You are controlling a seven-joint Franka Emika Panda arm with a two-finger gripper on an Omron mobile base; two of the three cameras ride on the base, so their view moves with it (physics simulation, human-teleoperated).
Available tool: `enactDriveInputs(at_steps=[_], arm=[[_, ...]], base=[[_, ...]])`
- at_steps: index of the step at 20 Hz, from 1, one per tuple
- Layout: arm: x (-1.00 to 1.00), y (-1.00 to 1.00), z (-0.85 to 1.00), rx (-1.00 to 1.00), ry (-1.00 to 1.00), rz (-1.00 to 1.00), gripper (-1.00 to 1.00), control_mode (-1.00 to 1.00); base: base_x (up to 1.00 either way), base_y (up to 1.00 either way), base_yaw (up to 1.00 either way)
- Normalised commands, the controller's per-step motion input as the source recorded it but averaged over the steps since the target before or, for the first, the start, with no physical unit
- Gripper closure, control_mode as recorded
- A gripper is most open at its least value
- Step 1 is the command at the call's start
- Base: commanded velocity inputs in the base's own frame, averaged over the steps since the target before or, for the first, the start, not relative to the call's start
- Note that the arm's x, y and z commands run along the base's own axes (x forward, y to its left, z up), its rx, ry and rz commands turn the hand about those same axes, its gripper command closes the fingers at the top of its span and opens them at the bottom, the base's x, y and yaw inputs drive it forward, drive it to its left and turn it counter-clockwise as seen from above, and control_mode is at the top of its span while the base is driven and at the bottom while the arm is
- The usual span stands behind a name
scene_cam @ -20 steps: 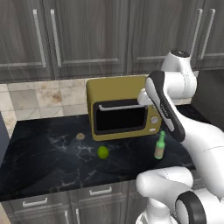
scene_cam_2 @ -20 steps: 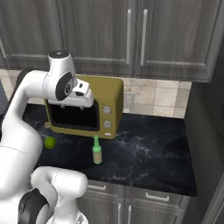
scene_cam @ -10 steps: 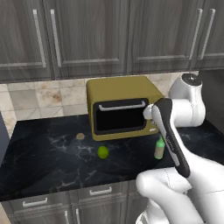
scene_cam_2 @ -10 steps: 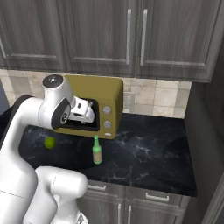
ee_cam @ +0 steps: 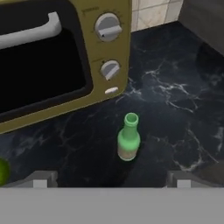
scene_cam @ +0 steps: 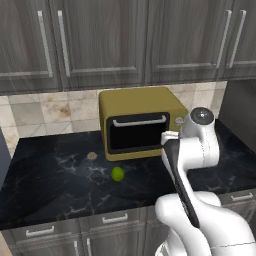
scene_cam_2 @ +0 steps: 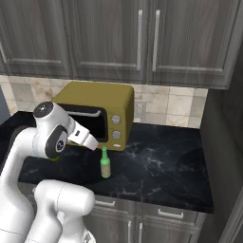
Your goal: Place the beer on the top shelf of the fridge to keep it out of children's reach, and place the lime and garlic on lower shelves for easy access.
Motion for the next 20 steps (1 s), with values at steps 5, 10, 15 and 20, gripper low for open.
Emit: enactDriveInputs(at_steps=[5,10,15,20], arm=[[0.0,0.0,-0.2,0.0,0.0,-0.32,-1.0,-1.0],[0.0,0.0,-0.28,-0.02,0.0,-0.3,-1.0,-1.0],[0.05,0.0,-0.31,-0.03,0.0,-0.29,-1.0,-1.0],[0.14,-0.02,-0.19,-0.01,0.0,-0.26,-1.0,-1.0]], base=[[0.0,0.0,0.0],[0.0,0.0,0.0],[0.0,0.0,0.0],[0.0,0.0,0.0]])
